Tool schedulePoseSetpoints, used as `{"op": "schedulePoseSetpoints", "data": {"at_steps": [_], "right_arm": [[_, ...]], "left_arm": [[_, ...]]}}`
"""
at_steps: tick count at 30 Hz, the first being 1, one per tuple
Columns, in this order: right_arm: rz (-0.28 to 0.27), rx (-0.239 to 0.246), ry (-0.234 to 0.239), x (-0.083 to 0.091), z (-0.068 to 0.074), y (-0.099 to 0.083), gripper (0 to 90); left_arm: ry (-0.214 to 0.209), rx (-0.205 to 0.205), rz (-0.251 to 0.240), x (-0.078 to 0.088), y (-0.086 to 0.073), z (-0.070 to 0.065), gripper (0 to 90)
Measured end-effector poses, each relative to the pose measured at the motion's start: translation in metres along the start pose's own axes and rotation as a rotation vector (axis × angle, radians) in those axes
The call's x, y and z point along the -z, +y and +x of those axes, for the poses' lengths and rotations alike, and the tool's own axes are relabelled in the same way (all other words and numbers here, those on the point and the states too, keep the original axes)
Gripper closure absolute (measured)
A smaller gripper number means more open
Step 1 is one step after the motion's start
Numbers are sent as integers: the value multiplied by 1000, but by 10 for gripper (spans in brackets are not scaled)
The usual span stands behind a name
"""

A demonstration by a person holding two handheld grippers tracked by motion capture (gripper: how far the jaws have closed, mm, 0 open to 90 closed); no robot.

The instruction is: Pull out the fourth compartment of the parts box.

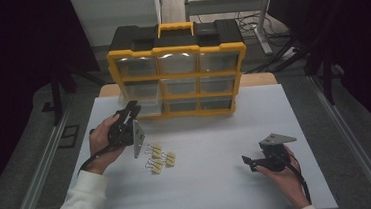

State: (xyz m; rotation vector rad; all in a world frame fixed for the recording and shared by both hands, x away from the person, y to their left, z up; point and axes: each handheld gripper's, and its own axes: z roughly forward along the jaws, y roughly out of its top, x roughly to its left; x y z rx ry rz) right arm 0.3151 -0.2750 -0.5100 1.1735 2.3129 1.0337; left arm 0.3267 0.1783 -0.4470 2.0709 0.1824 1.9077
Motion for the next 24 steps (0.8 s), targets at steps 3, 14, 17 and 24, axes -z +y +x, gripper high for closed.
{"op": "schedulePoseSetpoints", "data": {"at_steps": [3, 14, 17, 24], "right_arm": [[1, 2, -1, 0, 0, 0, 143], [3, 2, 0, 0, 0, 0, 143], [3, 2, 0, 0, 0, 0, 143], [3, 2, -1, 0, 0, 0, 143]], "left_arm": [[-1, -1, 1, 0, 0, 0, 724], [-9, -3, -4, 2, -2, -2, 721], [-10, -7, -8, 2, -1, -4, 717], [-12, 0, -7, 3, -2, -3, 715]]}}
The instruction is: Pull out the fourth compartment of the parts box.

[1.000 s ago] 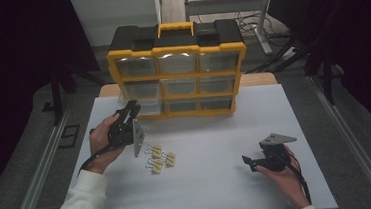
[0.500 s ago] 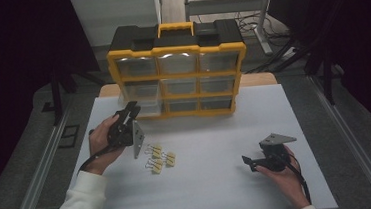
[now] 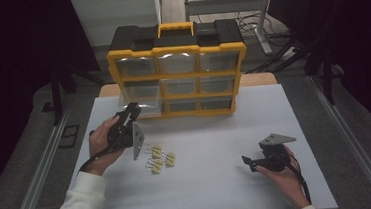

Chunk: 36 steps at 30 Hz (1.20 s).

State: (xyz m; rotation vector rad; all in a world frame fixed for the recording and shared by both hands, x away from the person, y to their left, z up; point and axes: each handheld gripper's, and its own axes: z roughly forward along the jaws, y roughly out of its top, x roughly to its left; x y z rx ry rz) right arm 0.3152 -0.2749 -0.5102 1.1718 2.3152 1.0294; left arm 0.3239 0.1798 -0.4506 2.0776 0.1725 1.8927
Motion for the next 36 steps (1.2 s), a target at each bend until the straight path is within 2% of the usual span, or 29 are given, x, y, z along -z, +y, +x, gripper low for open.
{"op": "schedulePoseSetpoints", "data": {"at_steps": [10, 14, 16, 19, 20, 22, 24, 25, 27, 30, 34, 36], "right_arm": [[-6, -3, -3, 1, -1, 0, 143], [-4, -3, -2, 1, 0, 0, 143], [-4, -5, 1, 0, -1, 0, 143], [-4, -5, 3, 0, -1, 1, 143], [-4, -5, 4, 0, -1, 1, 143], [-4, -1, 4, -1, -1, 1, 143], [-7, -2, 7, -1, -1, 2, 143], [-9, -3, 8, -1, -1, 2, 143], [-9, -2, 10, -1, -2, 2, 143], [-12, -3, 11, -1, -2, 2, 143], [-18, -6, 15, 0, -2, 3, 143], [-17, -6, 17, -1, -1, 3, 143]], "left_arm": [[-19, 24, -6, 1, -2, 1, 683], [-29, 48, -14, 1, -4, 3, 630], [-32, 65, -18, 2, -4, 4, 561], [-50, 123, -21, 3, -4, 7, 429], [-62, 153, -17, 4, -4, 7, 405], [-83, 186, -4, 6, -2, 9, 350], [-117, 231, 1, 8, -1, 11, 293], [-133, 266, -6, 9, 0, 11, 267], [-160, 312, -9, 13, 2, 13, 239], [-213, 359, -17, 17, 3, 18, 203], [-302, 457, -4, 22, 4, 22, 167], [-329, 513, -1, 26, 4, 24, 163]]}}
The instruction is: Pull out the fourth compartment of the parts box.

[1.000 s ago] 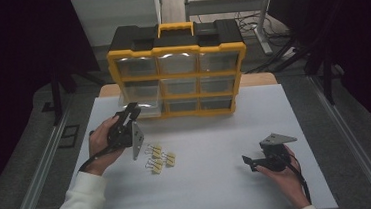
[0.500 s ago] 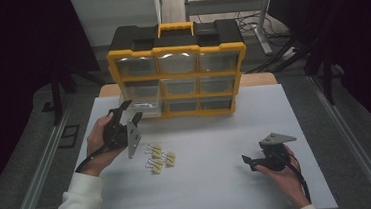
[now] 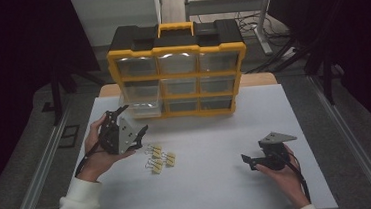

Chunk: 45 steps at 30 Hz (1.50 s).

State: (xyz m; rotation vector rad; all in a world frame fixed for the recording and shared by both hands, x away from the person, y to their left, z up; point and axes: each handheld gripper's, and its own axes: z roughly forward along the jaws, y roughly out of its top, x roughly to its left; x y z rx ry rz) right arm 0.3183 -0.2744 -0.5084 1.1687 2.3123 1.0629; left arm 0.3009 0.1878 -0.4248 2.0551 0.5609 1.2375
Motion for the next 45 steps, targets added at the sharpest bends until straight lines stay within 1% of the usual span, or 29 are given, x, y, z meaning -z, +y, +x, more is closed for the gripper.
{"op": "schedulePoseSetpoints", "data": {"at_steps": [1, 2, 3, 6, 9, 13, 14, 17, 19, 23, 26, 29, 32, 35, 38, 39, 41, 45], "right_arm": [[1, 0, 2, 0, 0, 0, 143], [0, -1, 3, 0, 0, 0, 143], [0, 0, 1, 0, 0, 0, 143], [1, 1, -2, 0, 0, 0, 143], [2, 9, 1, 0, 2, 1, 144], [0, 14, 3, 0, 3, 1, 143], [1, 13, 5, 0, 3, 1, 143], [1, 15, 9, 1, 3, 0, 143], [0, 16, 10, 1, 4, 0, 143], [-1, 17, 7, 3, 4, 0, 143], [0, 20, 4, 3, 4, 0, 143], [1, 24, 1, 3, 4, 0, 143], [1, 25, -1, 3, 5, 0, 143], [0, 27, 0, 3, 5, 0, 143], [1, 27, 2, 3, 5, 0, 143], [1, 27, 3, 3, 5, 0, 143], [2, 28, 3, 2, 5, 0, 143], [1, 28, 2, 2, 4, 1, 143]], "left_arm": [[-14, 29, -2, 2, 0, 1, 165], [-19, 53, -3, 3, 0, 1, 173], [-27, 69, -6, 4, 0, 2, 180], [-55, 98, -14, 8, 1, 4, 172], [-86, 146, -22, 11, 0, 6, 166], [-116, 191, -21, 15, -1, 8, 161], [-137, 207, -23, 16, -1, 8, 159], [-205, 274, -30, 19, -1, 10, 145], [-237, 300, -27, 20, -1, 10, 138], [-281, 332, -22, 21, -2, 9, 126], [-317, 381, -12, 21, -5, 10, 126], [-335, 412, 6, 20, -8, 10, 127], [-360, 451, 19, 18, -12, 9, 129], [-400, 485, 27, 17, -15, 9, 126], [-434, 527, 31, 15, -19, 10, 126], [-437, 542, 36, 15, -20, 10, 126], [-442, 557, 41, 14, -21, 10, 133], [-449, 571, 62, 11, -24, 8, 135]]}}
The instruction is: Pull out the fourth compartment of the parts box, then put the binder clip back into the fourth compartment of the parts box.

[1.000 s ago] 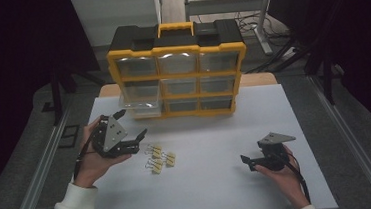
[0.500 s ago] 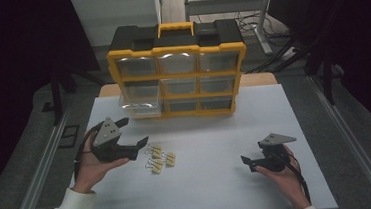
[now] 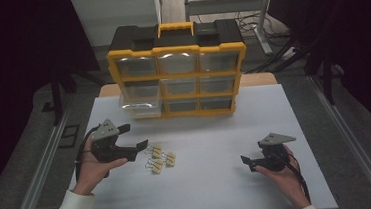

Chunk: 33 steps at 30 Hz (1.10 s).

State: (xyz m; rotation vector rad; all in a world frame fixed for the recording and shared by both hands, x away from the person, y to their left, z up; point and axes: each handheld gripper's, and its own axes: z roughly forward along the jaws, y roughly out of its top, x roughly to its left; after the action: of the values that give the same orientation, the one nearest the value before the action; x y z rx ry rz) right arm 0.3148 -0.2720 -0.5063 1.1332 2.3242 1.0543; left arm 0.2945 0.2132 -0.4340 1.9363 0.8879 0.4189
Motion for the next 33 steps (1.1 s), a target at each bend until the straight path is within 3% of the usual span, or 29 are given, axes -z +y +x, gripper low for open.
{"op": "schedulePoseSetpoints", "data": {"at_steps": [7, 23, 33], "right_arm": [[2, 3, 2, -1, 1, 0, 143], [-5, -3, 9, -2, 2, 3, 143], [-6, 7, 8, -1, 3, 2, 143]], "left_arm": [[-11, 17, 17, -2, -2, 1, 139], [-87, 55, 81, -14, -11, 4, 154], [-80, 69, 156, -32, -20, 6, 177]]}}
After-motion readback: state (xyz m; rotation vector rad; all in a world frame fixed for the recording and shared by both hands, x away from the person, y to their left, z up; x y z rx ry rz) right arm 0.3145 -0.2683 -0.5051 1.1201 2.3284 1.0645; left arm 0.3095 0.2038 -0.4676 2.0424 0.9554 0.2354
